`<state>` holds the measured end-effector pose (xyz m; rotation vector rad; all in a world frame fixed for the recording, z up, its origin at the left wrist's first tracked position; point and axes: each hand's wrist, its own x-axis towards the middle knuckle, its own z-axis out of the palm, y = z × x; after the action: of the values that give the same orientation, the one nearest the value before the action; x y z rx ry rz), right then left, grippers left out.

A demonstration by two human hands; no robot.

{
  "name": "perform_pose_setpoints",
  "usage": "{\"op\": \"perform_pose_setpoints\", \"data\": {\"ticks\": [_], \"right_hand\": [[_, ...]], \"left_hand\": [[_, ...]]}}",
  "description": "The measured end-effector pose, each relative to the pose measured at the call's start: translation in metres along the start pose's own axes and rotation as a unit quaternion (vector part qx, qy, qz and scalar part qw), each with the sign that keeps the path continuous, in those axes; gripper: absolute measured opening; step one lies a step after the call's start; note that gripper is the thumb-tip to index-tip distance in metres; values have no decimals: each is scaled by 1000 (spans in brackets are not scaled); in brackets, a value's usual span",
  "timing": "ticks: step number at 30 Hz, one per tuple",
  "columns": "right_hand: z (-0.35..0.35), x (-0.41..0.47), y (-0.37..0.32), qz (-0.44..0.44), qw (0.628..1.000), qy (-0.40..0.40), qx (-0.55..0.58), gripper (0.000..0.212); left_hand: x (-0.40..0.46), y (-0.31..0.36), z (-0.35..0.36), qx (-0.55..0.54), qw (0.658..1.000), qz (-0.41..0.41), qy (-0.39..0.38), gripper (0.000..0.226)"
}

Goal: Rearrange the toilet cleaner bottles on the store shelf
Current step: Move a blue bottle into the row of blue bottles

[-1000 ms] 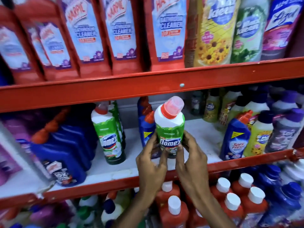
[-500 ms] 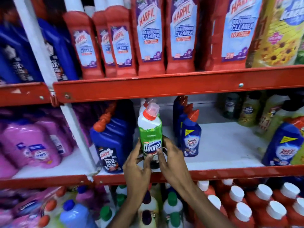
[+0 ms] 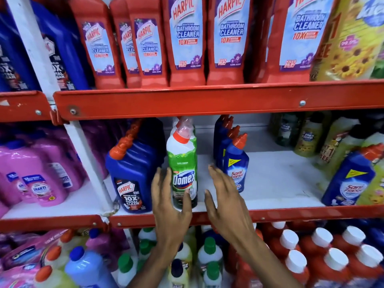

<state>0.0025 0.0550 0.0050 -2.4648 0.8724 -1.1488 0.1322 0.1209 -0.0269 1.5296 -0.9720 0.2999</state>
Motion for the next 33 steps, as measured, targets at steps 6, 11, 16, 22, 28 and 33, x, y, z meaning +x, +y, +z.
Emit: {"op": "perform_pose_setpoints", "data": {"ticks": [6, 11, 16, 22, 28, 33], "right_hand": [[-42, -12, 42, -27, 984, 74, -158, 66], [-78, -23, 86, 6, 963, 80, -257, 77], [-114, -39, 132, 44, 954, 102, -278, 75], [-152, -56, 184, 110, 952, 135, -252, 66], [-177, -64, 216, 212, 954, 196, -84, 63], [-191, -56, 228, 225, 958, 176, 11, 55]], "left_hand": [[-13, 37, 34, 86, 974, 208, -7, 61], [-30, 66, 87, 98, 948, 277, -121, 62], [-49, 91, 147, 52, 932, 296, -205, 68], [-68, 128, 207, -11, 929, 210, -304, 67], [-77, 157, 249, -91, 924, 55, -368, 67], [-77, 171, 264, -146, 922, -29, -356, 49]]}}
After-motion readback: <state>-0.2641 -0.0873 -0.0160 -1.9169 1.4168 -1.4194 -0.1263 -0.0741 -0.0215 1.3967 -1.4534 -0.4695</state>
